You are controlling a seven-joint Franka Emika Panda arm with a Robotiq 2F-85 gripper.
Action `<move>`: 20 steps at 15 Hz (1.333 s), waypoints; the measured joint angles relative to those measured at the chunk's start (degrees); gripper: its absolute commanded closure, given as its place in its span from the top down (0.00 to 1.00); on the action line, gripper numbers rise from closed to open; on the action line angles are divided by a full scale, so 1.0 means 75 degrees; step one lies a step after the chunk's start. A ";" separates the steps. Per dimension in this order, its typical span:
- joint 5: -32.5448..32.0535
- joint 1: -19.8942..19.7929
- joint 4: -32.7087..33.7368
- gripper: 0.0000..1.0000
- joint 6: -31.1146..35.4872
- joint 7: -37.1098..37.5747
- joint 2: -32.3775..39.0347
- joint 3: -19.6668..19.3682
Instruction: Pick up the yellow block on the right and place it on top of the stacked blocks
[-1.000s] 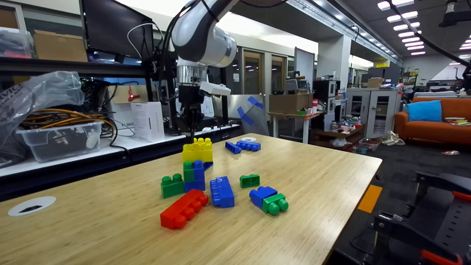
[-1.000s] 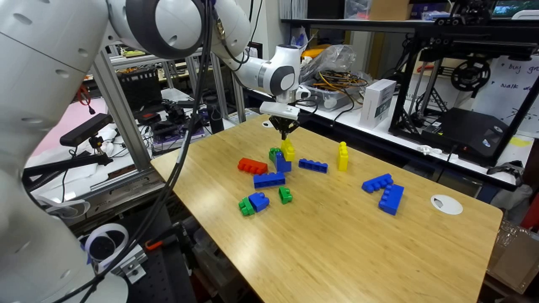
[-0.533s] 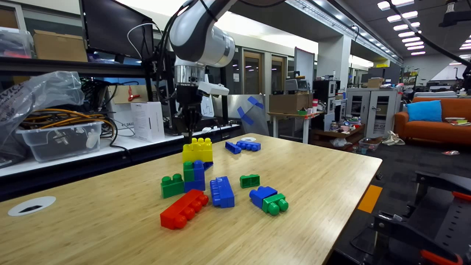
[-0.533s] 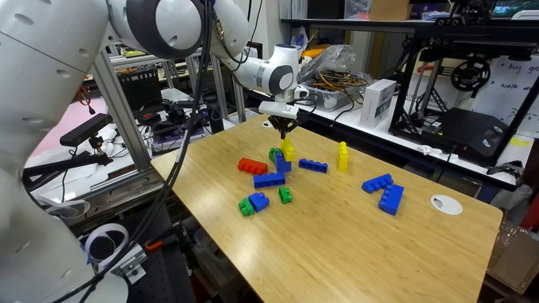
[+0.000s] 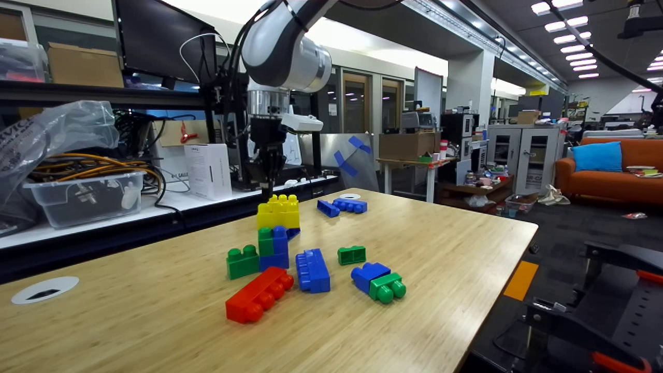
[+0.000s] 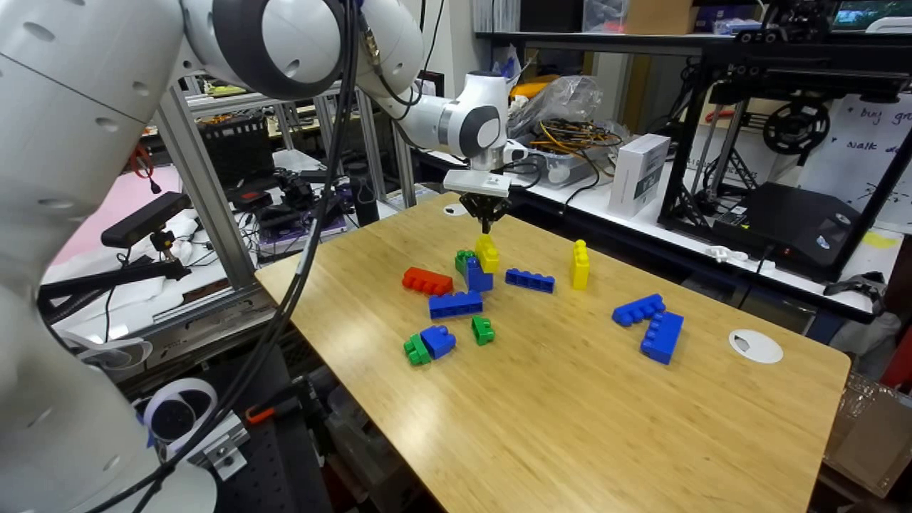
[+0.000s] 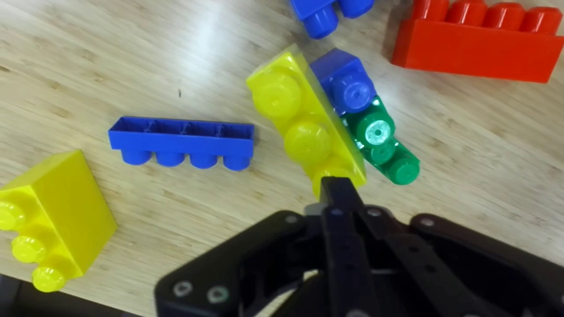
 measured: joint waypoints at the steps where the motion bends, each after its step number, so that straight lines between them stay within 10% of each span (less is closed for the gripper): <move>1: -0.0008 0.0000 0.0000 0.00 0.0000 0.0000 0.0008 -0.0001; 20: -0.0335 0.0254 -0.0152 0.00 0.0563 -0.0002 0.0155 0.0017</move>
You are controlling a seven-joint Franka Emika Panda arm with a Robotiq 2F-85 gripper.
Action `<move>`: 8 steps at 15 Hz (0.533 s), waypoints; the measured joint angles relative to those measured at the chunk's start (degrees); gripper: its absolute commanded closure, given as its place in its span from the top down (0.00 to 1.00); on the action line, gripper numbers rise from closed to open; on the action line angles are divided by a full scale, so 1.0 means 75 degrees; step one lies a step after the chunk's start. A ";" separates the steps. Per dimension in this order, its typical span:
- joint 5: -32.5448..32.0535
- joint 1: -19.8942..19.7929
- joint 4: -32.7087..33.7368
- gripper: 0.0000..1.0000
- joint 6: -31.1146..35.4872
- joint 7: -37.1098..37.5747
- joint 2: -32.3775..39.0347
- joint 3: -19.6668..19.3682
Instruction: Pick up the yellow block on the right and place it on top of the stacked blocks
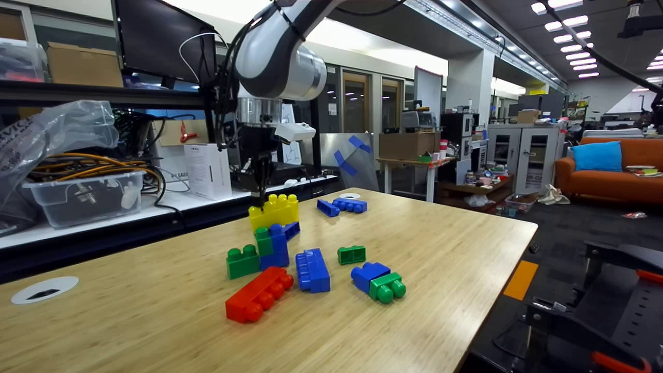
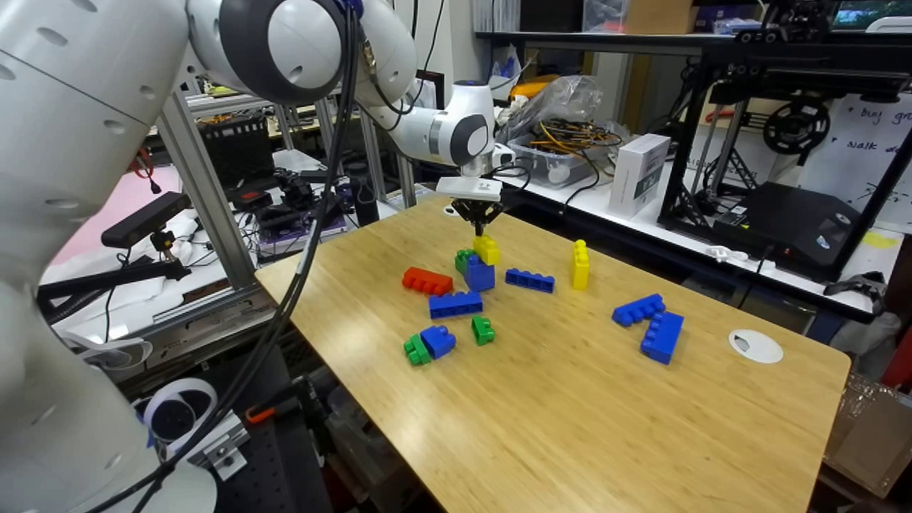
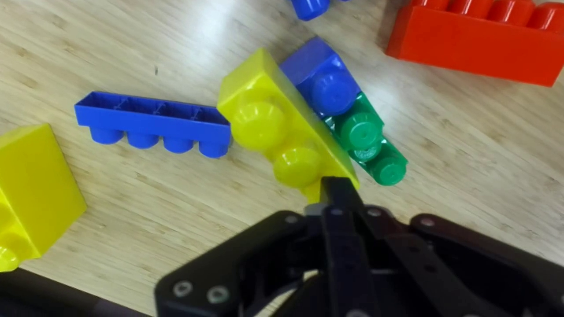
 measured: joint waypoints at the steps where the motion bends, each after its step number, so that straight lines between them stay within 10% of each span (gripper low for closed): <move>1: 0.0000 0.0000 -0.0048 0.00 0.0083 0.0000 -0.0013 -0.0003; 8: 0.0000 -0.0023 -0.0607 0.00 0.0548 0.0001 -0.0249 -0.0092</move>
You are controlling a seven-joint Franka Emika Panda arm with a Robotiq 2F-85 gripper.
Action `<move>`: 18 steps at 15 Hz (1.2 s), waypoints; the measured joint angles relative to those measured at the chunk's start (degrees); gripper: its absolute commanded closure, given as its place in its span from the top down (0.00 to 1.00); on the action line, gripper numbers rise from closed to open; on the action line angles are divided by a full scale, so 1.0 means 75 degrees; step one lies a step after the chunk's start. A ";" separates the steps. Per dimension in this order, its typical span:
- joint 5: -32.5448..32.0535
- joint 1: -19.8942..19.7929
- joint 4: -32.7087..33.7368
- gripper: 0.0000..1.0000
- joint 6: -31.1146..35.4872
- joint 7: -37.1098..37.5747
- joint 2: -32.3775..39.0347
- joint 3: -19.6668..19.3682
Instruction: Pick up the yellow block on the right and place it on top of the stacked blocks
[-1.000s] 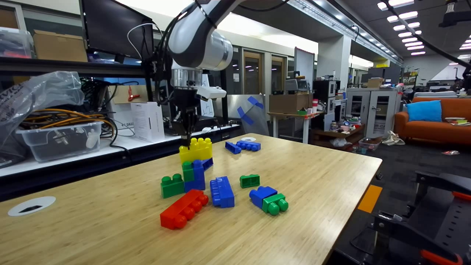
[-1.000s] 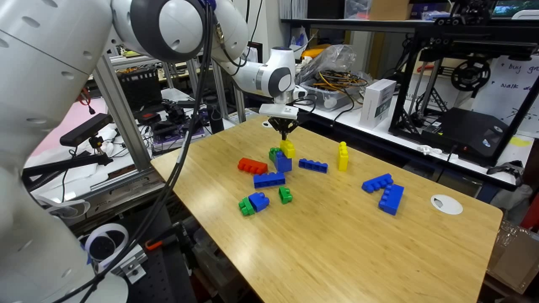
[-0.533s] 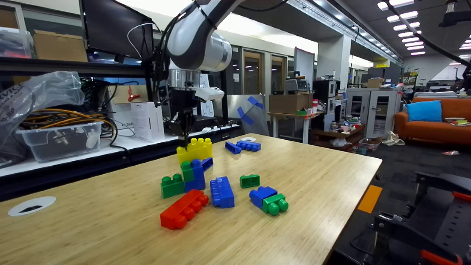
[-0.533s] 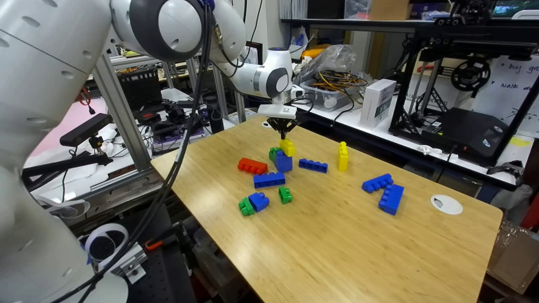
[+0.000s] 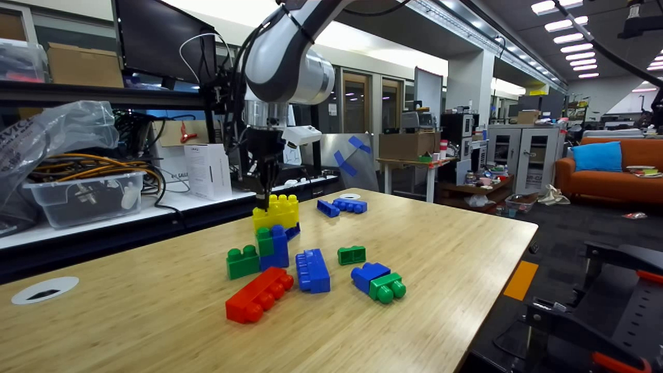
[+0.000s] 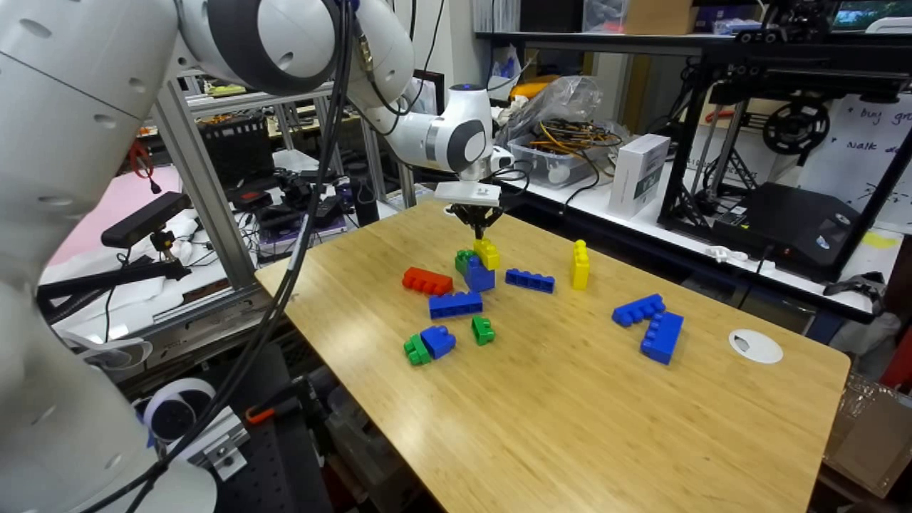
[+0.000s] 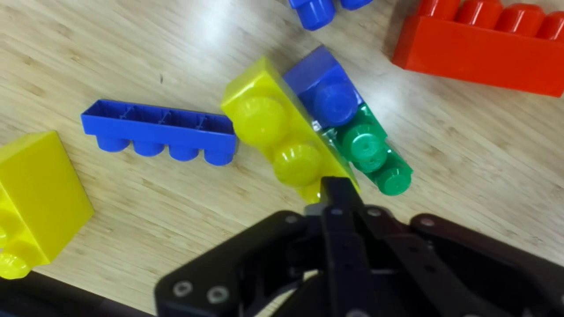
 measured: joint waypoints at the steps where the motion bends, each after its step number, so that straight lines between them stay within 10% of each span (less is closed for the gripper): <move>1: 0.0000 -0.0003 -0.0104 0.00 0.0084 0.0001 -0.0047 -0.0030; 18: -0.0603 0.0364 -0.0657 0.00 0.0662 0.0944 -0.1057 -0.0428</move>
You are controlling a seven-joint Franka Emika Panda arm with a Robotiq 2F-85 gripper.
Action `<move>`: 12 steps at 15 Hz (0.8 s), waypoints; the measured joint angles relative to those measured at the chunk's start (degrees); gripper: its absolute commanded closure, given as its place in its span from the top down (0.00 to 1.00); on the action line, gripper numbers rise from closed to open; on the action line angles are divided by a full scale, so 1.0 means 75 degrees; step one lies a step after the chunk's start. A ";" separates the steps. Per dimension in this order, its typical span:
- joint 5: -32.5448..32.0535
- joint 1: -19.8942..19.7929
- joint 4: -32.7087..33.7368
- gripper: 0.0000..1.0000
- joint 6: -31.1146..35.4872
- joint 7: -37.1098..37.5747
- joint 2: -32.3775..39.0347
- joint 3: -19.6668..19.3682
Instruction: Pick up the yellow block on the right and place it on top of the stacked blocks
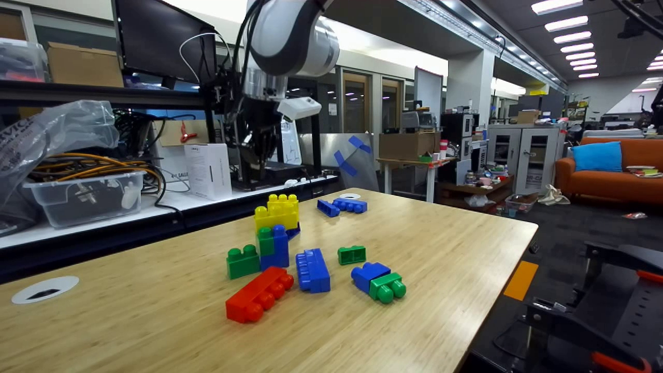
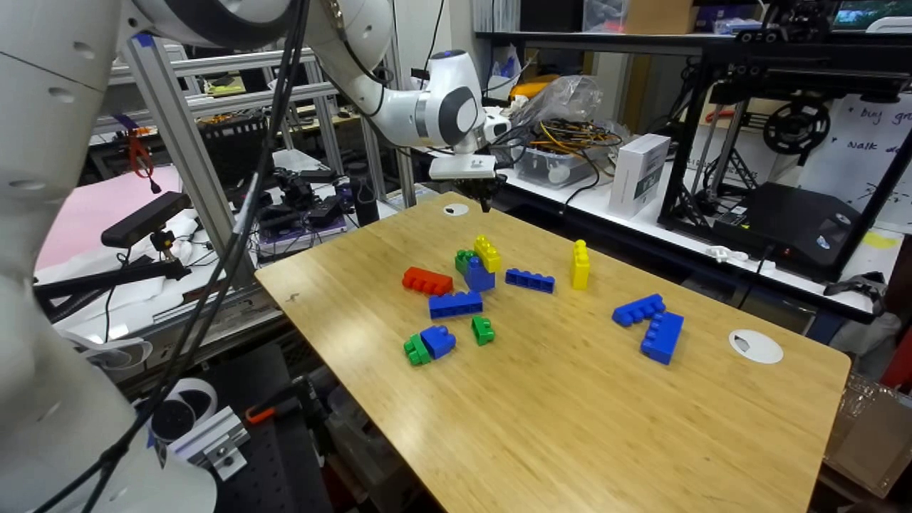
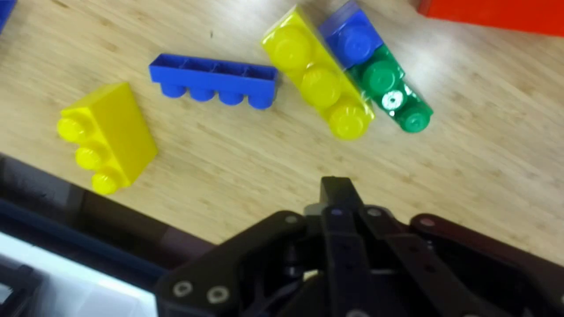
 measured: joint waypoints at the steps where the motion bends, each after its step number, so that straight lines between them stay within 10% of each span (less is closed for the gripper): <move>1: -0.0064 0.0082 -0.0027 0.00 -0.0085 0.0207 -0.0277 -0.0093; 7: 0.0050 0.0028 -0.0008 0.00 -0.2138 0.0908 -0.1710 -0.0235; 8: 0.0148 -0.0016 -0.0003 0.26 -0.2496 0.0923 -0.1861 -0.0230; 12: 0.0591 -0.0121 -0.0041 0.47 -0.3398 0.0927 -0.2100 -0.0180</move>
